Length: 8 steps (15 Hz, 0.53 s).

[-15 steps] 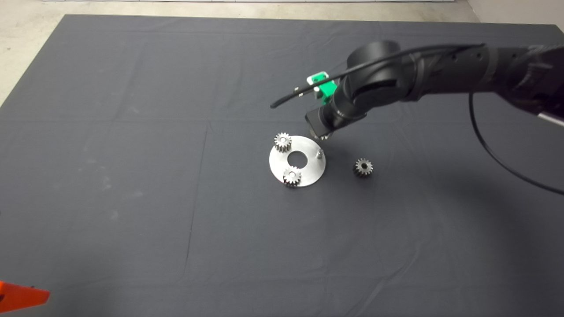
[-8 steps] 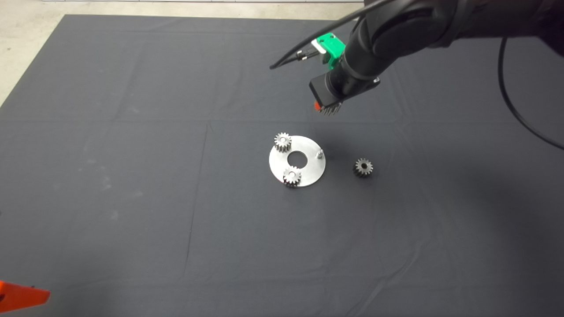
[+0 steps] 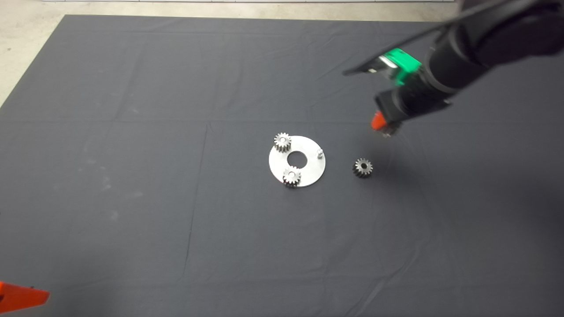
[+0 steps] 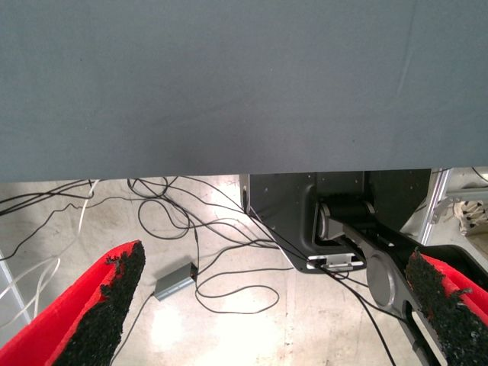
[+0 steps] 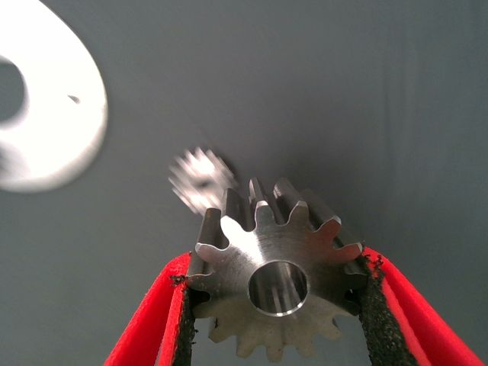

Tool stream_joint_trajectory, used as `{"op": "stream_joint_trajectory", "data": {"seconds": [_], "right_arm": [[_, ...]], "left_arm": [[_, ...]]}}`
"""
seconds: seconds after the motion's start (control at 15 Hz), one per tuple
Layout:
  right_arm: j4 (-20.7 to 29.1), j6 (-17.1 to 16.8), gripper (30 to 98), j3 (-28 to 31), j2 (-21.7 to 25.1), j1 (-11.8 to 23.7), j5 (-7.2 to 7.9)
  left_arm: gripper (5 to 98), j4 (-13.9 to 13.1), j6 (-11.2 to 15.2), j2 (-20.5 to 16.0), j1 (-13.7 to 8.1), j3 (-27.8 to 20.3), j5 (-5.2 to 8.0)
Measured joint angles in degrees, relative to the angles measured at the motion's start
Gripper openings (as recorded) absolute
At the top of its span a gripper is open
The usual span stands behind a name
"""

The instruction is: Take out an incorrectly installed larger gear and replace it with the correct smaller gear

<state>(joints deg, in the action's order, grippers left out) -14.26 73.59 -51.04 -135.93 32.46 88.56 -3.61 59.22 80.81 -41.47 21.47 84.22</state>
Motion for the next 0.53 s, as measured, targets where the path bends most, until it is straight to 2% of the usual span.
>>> {"op": "stream_joint_trajectory", "data": {"seconds": [0.13, 0.33, 0.53], "right_arm": [[0.79, 0.27, 45.0, 2.94, 3.06, -3.01, 0.06], [0.84, 0.49, 45.0, 5.89, 3.94, -6.46, -1.17], [0.86, 1.07, 45.0, 6.95, 5.06, -10.08, -0.78]], "left_arm": [[88.5, 0.0, 0.02, 0.0, 0.0, 0.0, -0.02], [88.5, 0.02, 0.02, -0.02, 0.0, 0.0, 0.04], [88.5, 0.0, 0.02, 0.0, 0.0, 0.0, -0.05]]}}
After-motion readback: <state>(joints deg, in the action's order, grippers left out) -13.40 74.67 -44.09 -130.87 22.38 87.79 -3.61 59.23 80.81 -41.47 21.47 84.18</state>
